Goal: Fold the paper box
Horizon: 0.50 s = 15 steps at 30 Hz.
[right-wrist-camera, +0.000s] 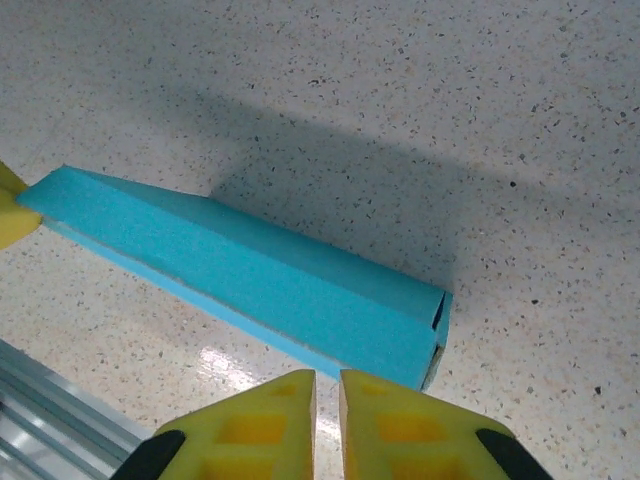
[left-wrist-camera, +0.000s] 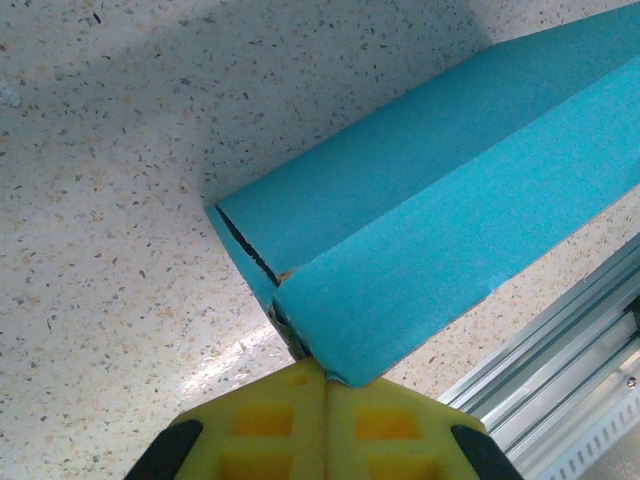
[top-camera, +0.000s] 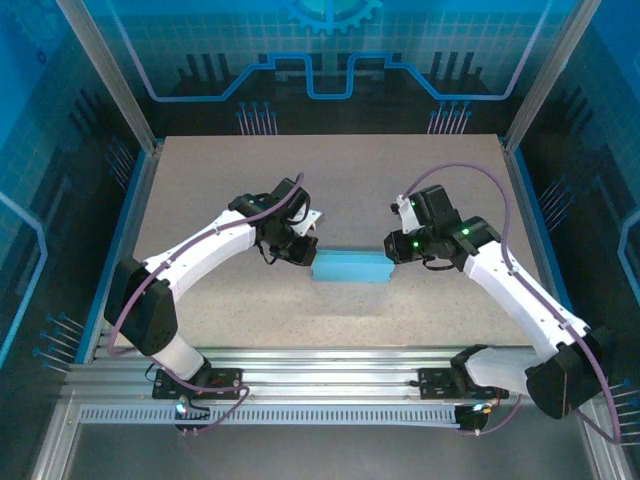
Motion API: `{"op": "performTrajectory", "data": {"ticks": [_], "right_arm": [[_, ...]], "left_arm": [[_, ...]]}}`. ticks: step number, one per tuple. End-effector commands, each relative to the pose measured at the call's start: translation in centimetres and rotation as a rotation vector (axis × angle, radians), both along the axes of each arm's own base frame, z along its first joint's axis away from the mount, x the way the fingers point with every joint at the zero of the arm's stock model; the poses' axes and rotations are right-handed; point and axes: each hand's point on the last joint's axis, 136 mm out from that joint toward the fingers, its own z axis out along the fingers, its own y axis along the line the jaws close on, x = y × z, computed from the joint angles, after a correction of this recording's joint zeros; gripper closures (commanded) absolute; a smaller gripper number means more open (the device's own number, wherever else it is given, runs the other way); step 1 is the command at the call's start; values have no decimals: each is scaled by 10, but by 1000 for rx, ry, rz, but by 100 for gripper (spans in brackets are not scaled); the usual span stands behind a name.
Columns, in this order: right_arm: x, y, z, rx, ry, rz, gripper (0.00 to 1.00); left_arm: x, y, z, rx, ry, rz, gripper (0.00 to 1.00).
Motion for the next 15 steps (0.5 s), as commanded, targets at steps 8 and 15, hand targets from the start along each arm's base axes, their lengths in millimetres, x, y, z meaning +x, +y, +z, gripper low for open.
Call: {"op": "performTrajectory", "data": {"ticks": [8,15], "right_arm": [[1,3,-23,13,16,-10,89],[-4,0,-35,5,32,-18,90]], "left_arm": [[-13,1,-18,42,82,6,90],[-13,-1,-13,31,74,9,83]]}}
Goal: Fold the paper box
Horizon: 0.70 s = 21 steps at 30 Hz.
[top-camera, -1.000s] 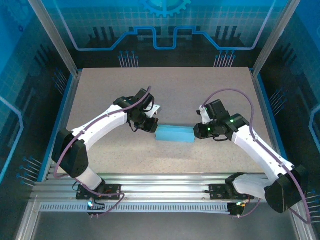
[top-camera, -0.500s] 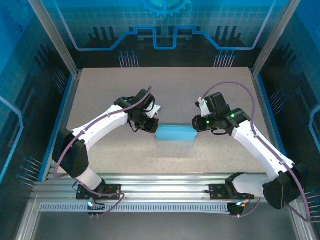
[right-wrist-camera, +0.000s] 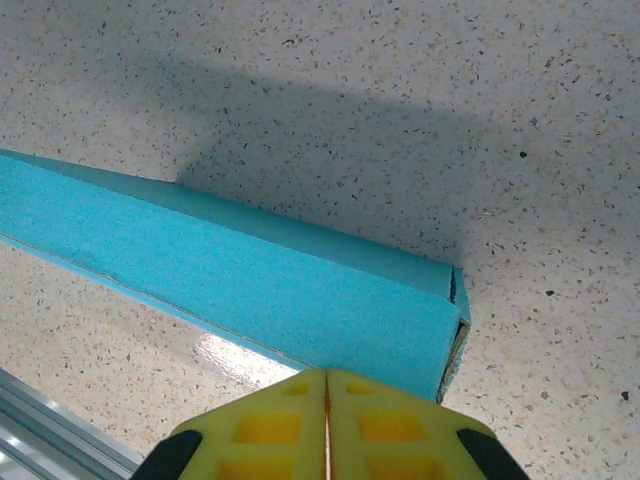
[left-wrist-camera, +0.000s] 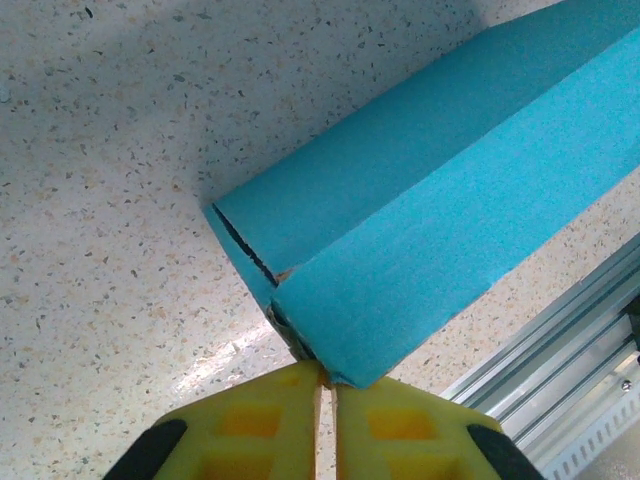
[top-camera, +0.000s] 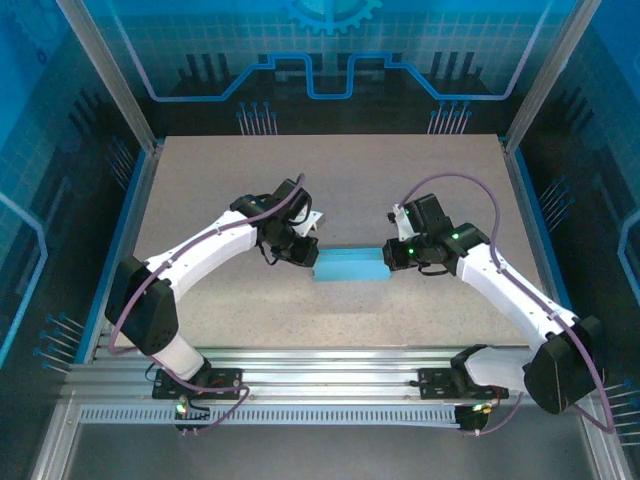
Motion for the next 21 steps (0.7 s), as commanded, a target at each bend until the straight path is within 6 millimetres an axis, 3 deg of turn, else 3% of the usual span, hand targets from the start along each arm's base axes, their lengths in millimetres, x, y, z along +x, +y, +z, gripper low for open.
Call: {"op": "performTrajectory", "data": {"ticks": [1,6,11,15,18,21], "right_arm": [[-3,1,-1,16,-6,-7,90],[-7,-1,-8,20,5,-19,91],[-9,-1,-12,26,16,-18,91],[-10,0,-15,26,24,-15,92],[-11,1,-16,31,28,-11,92],[-12,1,-15,33,28,-9,92]], "left_arm": [[-12,2,-11,30,67,3,80],[-17,0,12,-22,44,6,66],[-28,-6,44,-120,28,-30,60],[-18,-12,64,-189,-4,-16,60],[-7,-20,68,-224,-15,-15,61],[1,-27,58,-223,-5,-16,62]]}}
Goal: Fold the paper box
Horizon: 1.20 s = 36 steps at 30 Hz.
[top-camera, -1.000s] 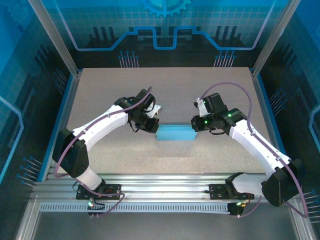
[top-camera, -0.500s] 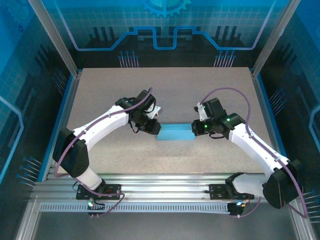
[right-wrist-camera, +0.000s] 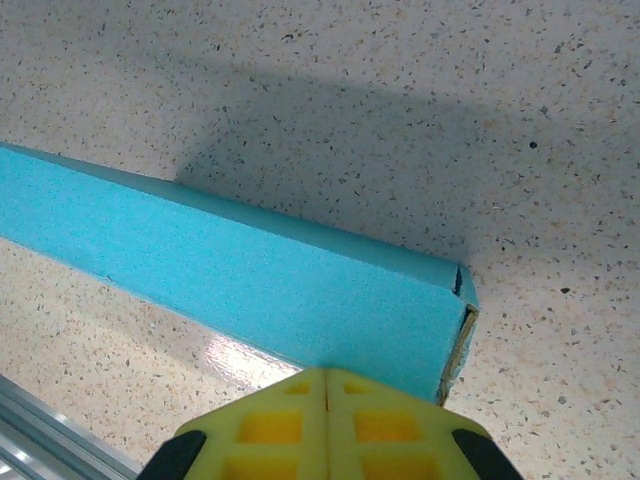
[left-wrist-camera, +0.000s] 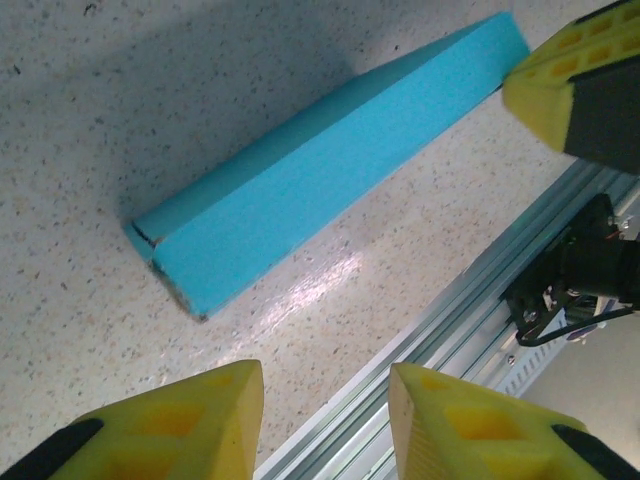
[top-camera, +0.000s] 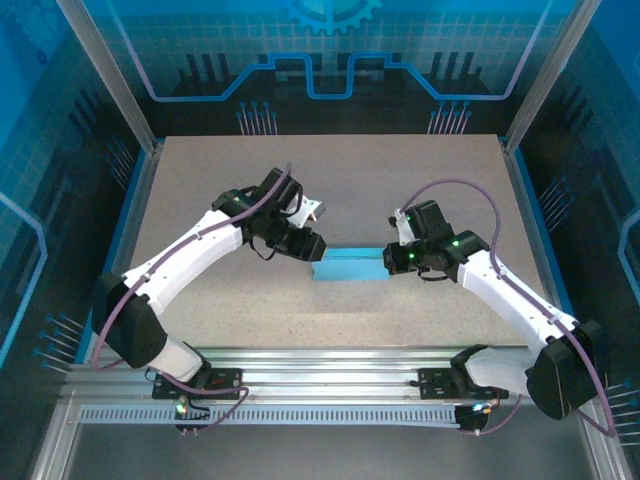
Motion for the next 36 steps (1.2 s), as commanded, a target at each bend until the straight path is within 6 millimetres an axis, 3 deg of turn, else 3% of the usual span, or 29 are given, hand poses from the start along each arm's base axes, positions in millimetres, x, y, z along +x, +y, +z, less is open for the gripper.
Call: {"op": "performTrajectory", "data": {"ticks": [1,8,17,21,30,36], "right_arm": [[-8,1,-5,8,30,5,92],[-9,-1,-5,1,29,7,92],[-7,-1,-2,1,23,5,92],[-5,5,8,52,14,14,93],[7,12,53,269,-43,54,93],[20,2,48,319,-30,43,95]], "left_arm": [[11,-13,-3,-45,27,-1,62],[22,-21,-27,-57,25,14,64],[15,-11,-49,-24,53,28,64],[11,-8,-56,-32,57,31,64],[10,-6,-63,-44,57,24,65],[9,-5,-64,-40,56,20,65]]}}
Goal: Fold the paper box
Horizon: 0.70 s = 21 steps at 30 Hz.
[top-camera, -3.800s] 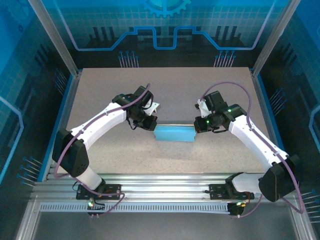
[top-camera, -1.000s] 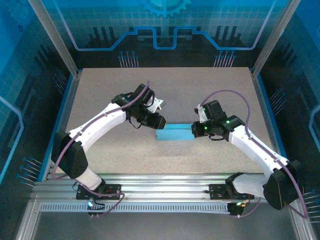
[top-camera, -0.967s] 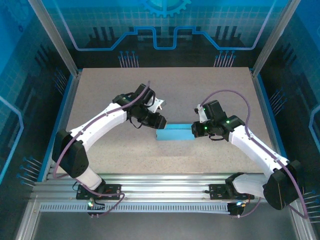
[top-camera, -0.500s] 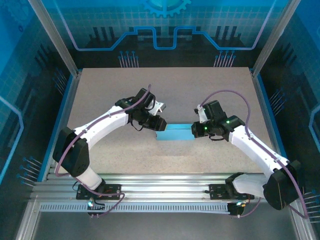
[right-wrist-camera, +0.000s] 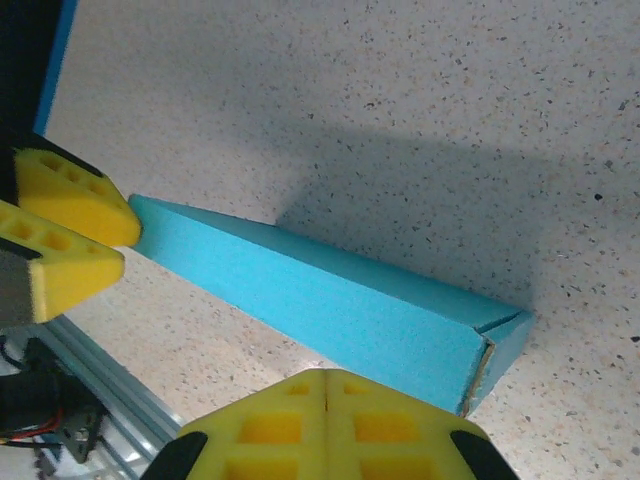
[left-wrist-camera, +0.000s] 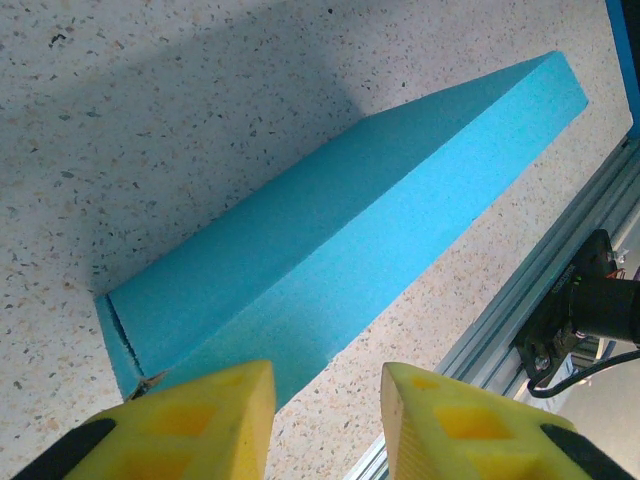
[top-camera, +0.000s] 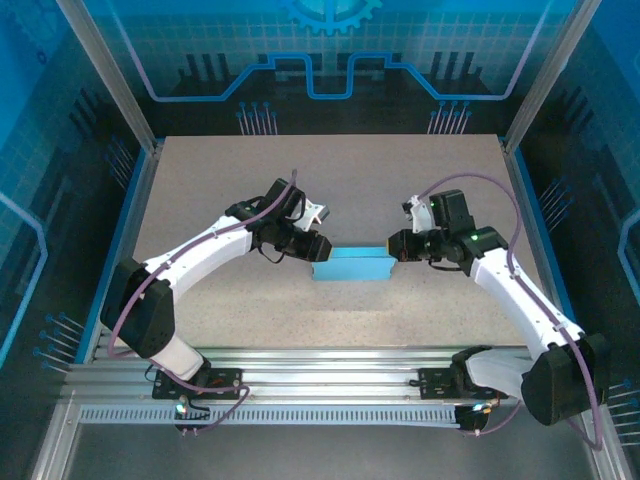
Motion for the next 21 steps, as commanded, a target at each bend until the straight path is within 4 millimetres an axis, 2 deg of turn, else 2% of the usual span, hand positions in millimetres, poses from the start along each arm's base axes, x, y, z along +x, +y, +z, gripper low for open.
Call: {"op": "performTrajectory", "data": {"ticks": [1,9,12,14,21], "right_arm": [[7,4,8,73,-20,40,95],[5,5,-24,77,59,47,95],[7,0,-34,42,82,24,95],[1,-4,-51,16,123,11,94],[-9,-15,-75,-46,199,-27,95]], "left_arm": [[-11,9,-19,40,64,3,65],[-11,9,-20,45,63,2,65],[-12,10,-20,49,59,-3,65],[-13,11,-22,53,57,-8,65],[-16,16,-34,67,53,-2,68]]}}
